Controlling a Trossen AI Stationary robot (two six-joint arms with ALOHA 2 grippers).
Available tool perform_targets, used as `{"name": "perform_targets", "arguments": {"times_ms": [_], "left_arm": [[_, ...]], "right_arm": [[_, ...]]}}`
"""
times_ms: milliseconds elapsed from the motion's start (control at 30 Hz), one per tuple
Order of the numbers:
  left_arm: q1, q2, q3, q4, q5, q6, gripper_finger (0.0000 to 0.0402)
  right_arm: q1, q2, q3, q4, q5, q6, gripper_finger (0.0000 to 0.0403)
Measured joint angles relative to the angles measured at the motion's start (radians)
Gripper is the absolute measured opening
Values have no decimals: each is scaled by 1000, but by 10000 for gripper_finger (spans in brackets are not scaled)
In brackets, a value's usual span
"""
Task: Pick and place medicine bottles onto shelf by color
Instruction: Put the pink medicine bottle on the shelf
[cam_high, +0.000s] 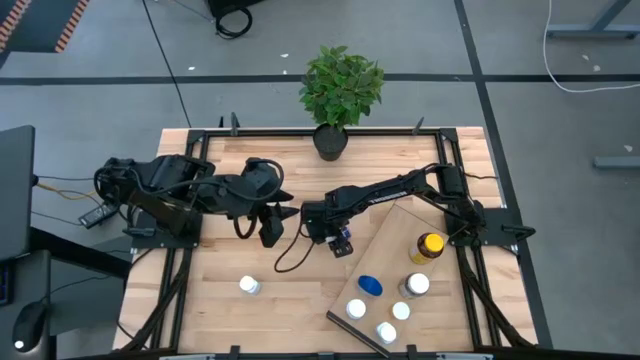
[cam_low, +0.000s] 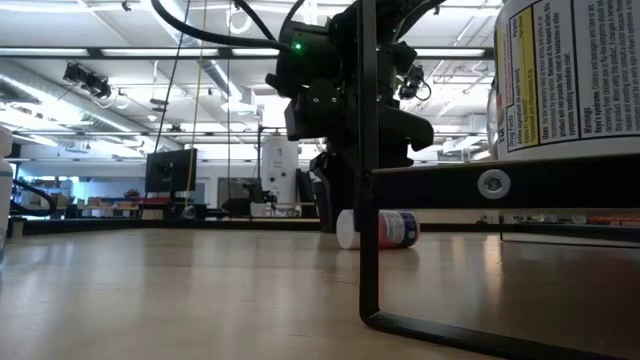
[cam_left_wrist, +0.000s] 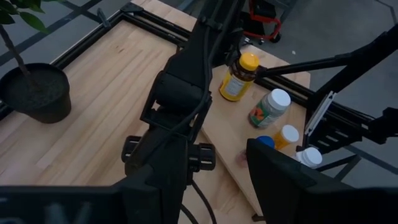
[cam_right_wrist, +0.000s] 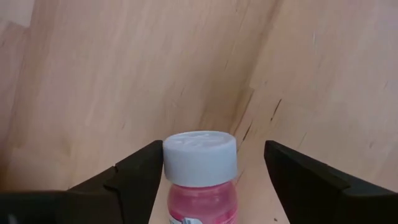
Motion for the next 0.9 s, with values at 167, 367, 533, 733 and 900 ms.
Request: {"name": "perform_targets", "arguments": {"times_ms": [167, 367, 533, 733, 900], "left_arm": [[0, 0, 0, 0, 0, -3, 172], [0, 0, 0, 0, -1, -6, 172], [0, 0, 0, 0, -11, -7, 172], [0, 0, 0, 0, -12, -1, 173], [0, 0, 0, -10, -12, 33, 172]], "right_arm": [[0, 0, 0, 2, 0, 1, 269], [14, 0, 0, 2, 0, 2, 243], [27, 0, 0, 4, -1, 2, 205], [13, -10, 0, -20, 20, 106, 171], [-12, -73, -1, -45, 21, 196, 171]]}}
